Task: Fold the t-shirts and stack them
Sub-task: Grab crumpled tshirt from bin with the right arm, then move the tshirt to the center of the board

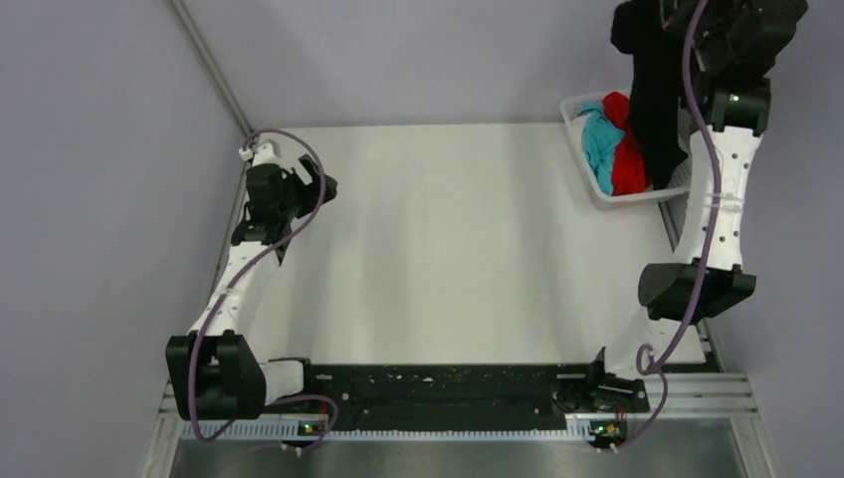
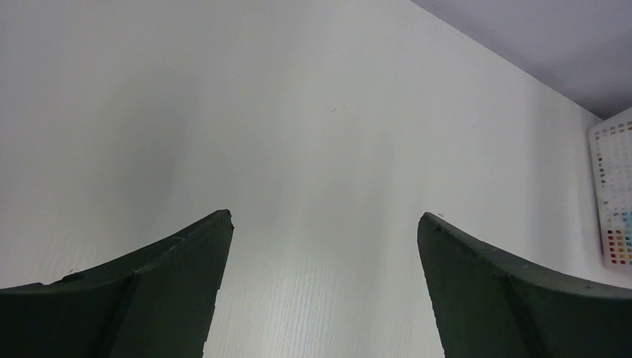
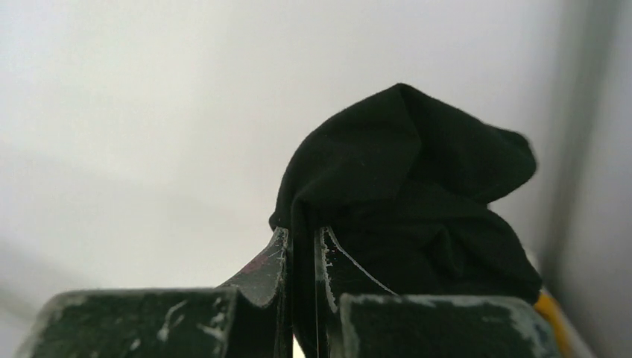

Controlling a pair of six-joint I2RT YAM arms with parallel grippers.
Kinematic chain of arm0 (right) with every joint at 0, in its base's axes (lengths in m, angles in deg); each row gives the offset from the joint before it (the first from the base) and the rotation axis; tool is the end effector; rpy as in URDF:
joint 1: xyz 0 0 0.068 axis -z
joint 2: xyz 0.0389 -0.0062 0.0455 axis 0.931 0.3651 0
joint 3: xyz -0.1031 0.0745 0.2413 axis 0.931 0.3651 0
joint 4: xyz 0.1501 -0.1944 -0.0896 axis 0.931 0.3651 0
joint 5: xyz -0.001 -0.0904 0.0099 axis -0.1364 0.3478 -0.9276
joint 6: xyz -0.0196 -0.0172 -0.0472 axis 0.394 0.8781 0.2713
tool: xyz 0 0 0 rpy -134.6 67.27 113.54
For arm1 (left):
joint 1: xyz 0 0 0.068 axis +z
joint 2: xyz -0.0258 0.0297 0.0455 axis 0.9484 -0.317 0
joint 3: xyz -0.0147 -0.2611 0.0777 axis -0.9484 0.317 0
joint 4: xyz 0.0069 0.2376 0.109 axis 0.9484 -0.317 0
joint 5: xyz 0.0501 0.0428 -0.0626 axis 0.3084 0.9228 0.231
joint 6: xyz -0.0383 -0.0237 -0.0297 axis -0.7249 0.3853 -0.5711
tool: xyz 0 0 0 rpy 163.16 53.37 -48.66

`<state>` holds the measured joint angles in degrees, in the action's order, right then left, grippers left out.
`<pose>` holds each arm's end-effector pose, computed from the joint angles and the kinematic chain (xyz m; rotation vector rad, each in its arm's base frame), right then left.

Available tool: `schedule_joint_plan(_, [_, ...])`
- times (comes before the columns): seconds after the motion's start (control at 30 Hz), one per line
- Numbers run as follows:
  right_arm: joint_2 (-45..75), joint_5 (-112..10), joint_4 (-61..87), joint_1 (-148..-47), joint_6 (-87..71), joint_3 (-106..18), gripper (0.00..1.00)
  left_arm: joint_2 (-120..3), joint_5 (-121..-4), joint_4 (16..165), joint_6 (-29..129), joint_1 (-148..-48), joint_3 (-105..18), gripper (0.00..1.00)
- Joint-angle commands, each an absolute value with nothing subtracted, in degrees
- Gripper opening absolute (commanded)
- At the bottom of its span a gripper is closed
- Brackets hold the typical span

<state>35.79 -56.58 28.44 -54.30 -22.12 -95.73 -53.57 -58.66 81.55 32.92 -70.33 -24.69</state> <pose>0.3675 -0.0853 0.5491 0.2424 1.3923 0.2579 0.2845 0.0029 0.3037 -0.4651 1.9540 -0.3873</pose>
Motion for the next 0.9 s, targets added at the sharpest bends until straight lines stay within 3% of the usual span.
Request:
schedule_joint_plan(0.0, [35.05, -74.80, 23.74, -65.02, -25.66, -100.94, 0.00, -51.68, -59.29, 84.52, 32.74, -70.37, -25.24, 0.99])
schedule_joint_plan(0.2, [36.11, -78.18, 21.74, -82.12, -23.39, -103.11, 0.00, -45.16, -54.72, 83.91, 31.93, -70.32, -22.13, 0.99])
schedule_joint_plan(0.37, [36.24, -69.63, 19.34, -93.29, -18.39, -103.01, 0.00, -38.03, -49.32, 82.31, 31.01, -70.28, -18.40, 0.99])
schedule_joint_plan(0.5, [35.81, -60.10, 23.13, -94.45, -22.48, -101.56, 0.00, -32.83, -45.30, 79.78, 29.80, -70.29, -16.00, 0.99])
schedule_joint_plan(0.63, [31.08, -49.99, 26.75, -94.30, -22.28, -90.36, 0.00, -29.36, -42.58, 77.49, 29.26, -70.23, -14.90, 0.99])
schedule_joint_plan(0.73, [24.67, -42.96, 24.67, -93.20, -25.97, -71.38, 0.00, -29.04, -42.20, 76.32, 28.90, -70.23, -14.29, 0.99])
schedule_joint_plan(0.8, [21.00, -37.07, 24.02, -91.14, -29.85, -57.72, 0.09, -29.79, -42.42, 75.54, 28.82, -70.28, -14.13, 0.99])
schedule_joint_plan(0.83, [19.59, -35.34, 24.02, -89.33, -31.85, -50.84, 0.19, -30.35, -42.45, 74.98, 28.81, -70.29, -14.26, 0.99])
schedule_joint_plan(0.87, [18.73, -34.71, 24.46, -86.11, -33.68, -45.11, 0.41, -31.23, -42.58, 74.29, 28.54, -70.29, -14.37, 0.99])
